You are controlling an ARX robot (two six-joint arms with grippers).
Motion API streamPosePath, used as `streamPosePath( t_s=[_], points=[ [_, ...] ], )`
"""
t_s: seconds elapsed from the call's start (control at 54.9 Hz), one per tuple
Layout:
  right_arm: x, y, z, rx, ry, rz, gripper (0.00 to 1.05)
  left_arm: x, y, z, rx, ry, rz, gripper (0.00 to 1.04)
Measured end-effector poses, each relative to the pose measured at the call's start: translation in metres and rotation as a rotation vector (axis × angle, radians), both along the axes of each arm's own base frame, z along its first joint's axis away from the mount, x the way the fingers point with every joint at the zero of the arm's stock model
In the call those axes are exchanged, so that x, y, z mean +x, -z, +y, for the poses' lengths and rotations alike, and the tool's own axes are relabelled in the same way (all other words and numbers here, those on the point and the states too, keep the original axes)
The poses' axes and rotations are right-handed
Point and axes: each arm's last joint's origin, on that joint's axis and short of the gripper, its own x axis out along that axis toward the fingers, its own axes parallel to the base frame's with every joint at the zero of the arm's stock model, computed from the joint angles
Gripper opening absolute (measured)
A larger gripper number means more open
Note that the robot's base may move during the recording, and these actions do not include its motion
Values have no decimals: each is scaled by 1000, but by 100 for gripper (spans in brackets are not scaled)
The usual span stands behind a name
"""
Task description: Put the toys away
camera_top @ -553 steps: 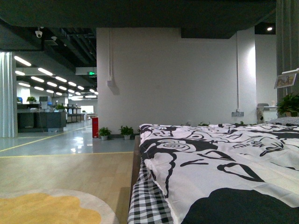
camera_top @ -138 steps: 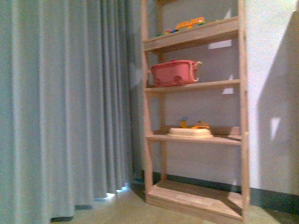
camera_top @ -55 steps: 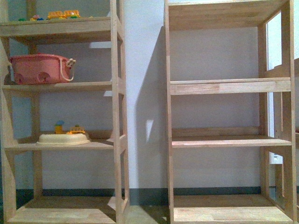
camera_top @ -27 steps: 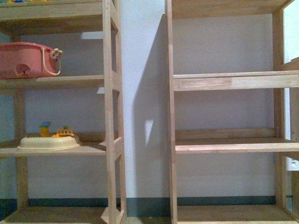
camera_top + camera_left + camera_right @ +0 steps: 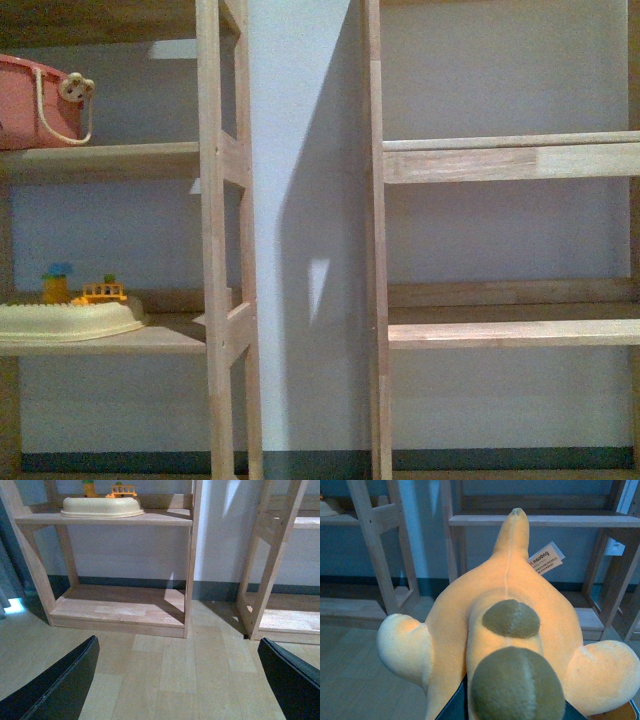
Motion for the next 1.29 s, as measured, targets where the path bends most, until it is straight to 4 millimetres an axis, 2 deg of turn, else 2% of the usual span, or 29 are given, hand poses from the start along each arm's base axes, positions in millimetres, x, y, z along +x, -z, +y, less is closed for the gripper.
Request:
streamPosePath(
  t_s=[0.965, 1.092, 1.292],
  points=[
    [0, 0, 0, 0, 0, 1, 10, 0, 0, 0, 0, 0, 1, 99],
    [-1, -8, 2, 52, 171, -91, 10, 0, 0, 0, 0, 0, 1, 99],
    [3, -11, 6, 13, 233, -67, 10, 0, 0, 0, 0, 0, 1, 99]
  ],
)
